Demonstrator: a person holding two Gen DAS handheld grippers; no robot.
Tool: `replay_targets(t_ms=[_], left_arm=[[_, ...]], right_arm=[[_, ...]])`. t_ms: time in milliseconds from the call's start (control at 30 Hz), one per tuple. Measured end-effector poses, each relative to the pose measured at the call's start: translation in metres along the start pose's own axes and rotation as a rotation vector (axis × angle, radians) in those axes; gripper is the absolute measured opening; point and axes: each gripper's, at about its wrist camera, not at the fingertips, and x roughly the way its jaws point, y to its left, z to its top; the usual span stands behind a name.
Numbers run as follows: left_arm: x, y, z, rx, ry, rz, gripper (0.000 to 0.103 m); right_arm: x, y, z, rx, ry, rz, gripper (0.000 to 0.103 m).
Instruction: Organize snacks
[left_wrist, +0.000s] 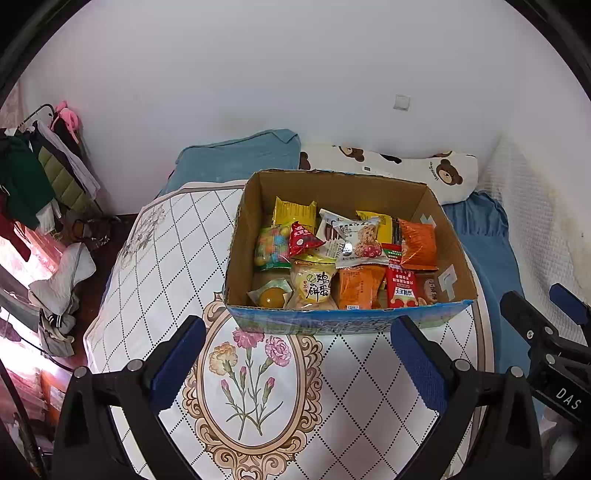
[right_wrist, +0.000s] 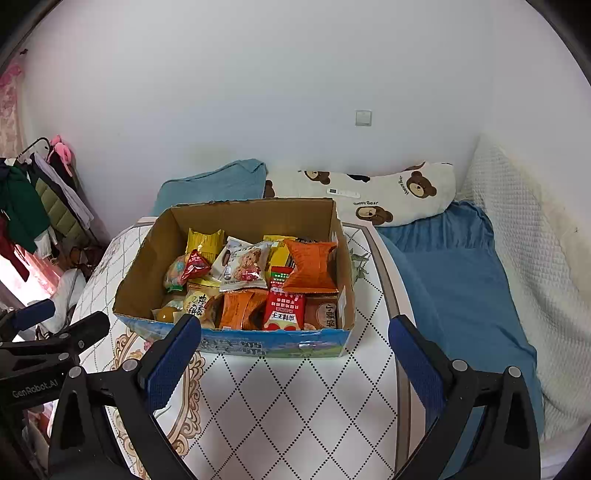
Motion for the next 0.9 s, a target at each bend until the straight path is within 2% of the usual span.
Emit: replay_targets(t_ms=[900], left_arm=[[-0.0024,-0.0004,-0.0006,0.011,-0.015,0.003,0.103]], right_arm=[[-0.0082,-0.0005,0.0051,0.004,-0.011,0.0,0.103]])
